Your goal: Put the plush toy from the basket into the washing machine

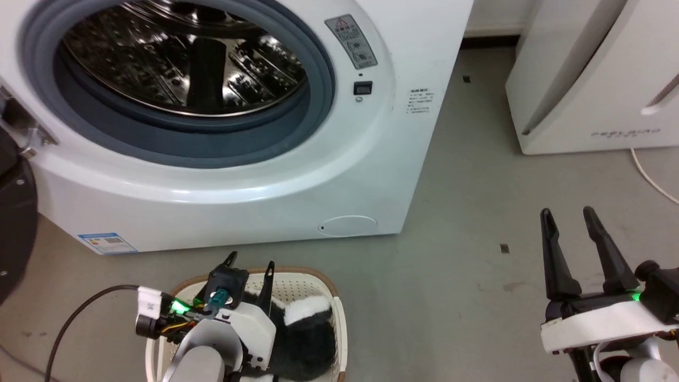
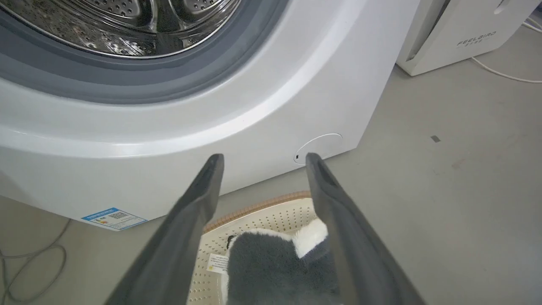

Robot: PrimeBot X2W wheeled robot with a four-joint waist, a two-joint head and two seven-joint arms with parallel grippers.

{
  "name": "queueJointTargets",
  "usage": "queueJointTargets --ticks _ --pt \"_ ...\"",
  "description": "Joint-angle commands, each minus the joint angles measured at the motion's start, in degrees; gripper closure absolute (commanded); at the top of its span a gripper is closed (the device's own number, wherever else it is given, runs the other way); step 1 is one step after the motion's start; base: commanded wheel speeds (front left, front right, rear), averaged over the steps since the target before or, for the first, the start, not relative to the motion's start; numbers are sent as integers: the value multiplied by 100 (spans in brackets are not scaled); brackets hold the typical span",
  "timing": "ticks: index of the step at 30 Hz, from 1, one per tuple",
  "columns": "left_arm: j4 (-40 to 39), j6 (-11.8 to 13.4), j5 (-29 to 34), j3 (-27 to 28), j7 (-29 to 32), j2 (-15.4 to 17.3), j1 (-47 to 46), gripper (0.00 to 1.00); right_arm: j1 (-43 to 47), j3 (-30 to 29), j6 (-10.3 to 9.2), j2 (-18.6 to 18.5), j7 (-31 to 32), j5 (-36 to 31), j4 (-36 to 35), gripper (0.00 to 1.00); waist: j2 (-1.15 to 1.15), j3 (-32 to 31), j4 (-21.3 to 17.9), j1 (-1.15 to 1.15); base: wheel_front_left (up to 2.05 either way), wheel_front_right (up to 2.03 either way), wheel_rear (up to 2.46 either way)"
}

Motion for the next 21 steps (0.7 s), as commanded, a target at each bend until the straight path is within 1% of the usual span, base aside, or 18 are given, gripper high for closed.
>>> queueJointTargets --ticks 1,8,21 --pt "187 -32 59 -69 -9 40 -169 0 -130 -17 -1 -3 -48 116 -52 0 0 110 -66 0 0 0 0" --pt "796 -114 85 -269 63 119 -509 0 -280 -48 -2 -3 -132 325 -112 0 0 479 -216 0 0 0 0" --pt "1643 -257 208 -739 414 415 -1078 0 -585 -49 -2 -4 -287 665 -246 0 0 1212 -491 0 0 0 0"
